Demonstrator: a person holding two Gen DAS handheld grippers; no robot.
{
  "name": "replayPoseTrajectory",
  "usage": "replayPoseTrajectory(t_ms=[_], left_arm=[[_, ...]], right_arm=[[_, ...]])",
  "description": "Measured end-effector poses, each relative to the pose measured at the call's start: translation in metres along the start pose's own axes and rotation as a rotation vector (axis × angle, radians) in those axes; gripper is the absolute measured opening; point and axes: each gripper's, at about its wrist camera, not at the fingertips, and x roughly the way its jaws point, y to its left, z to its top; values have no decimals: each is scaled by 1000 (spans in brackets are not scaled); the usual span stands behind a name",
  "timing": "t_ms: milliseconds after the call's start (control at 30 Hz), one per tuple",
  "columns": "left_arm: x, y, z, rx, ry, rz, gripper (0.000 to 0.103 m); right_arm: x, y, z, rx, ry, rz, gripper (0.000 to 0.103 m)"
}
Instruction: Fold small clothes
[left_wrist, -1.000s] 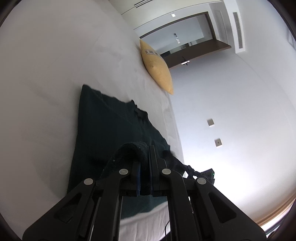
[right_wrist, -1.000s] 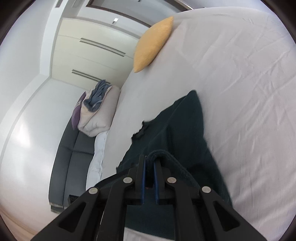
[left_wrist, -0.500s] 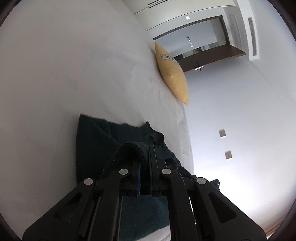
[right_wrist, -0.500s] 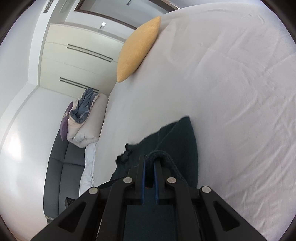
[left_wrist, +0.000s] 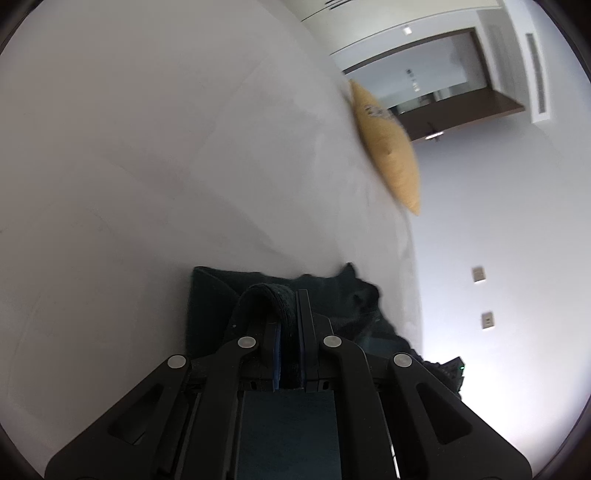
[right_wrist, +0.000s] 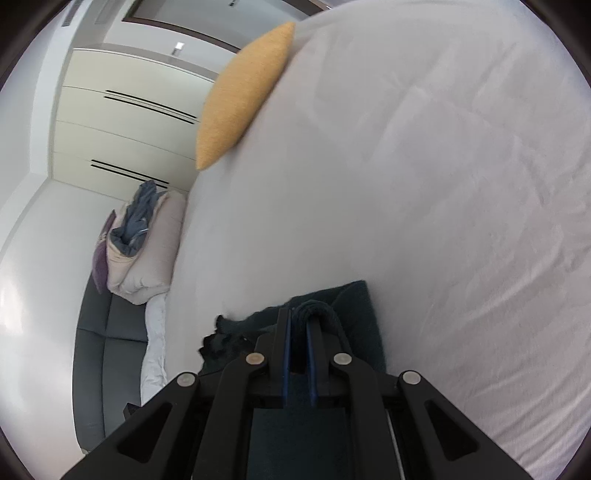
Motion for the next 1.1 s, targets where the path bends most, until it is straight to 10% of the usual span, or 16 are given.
replayPoseTrajectory(t_ms=[433, 500, 567, 700, 900, 1100], left_arm=[[4, 25, 14, -130, 7, -98, 12], [0, 26, 18, -139, 2, -120, 30], [-18, 29, 22, -157, -63, -121, 83], [-47, 34, 28, -210, -149, -137, 84], [-42, -34, 8, 32, -109, -93, 83], [32, -101, -40, 326, -8, 72, 81]], right_arm=[[2, -23, 3, 112, -25, 70, 21], [-4, -21, 3, 113, -53, 79, 35], [-9, -19, 4, 117, -73, 97, 47], [-21, -15, 5, 121, -128, 50, 61], [-41, 18, -9, 1, -158, 39, 63], [8, 87, -60, -241, 98, 86, 63]])
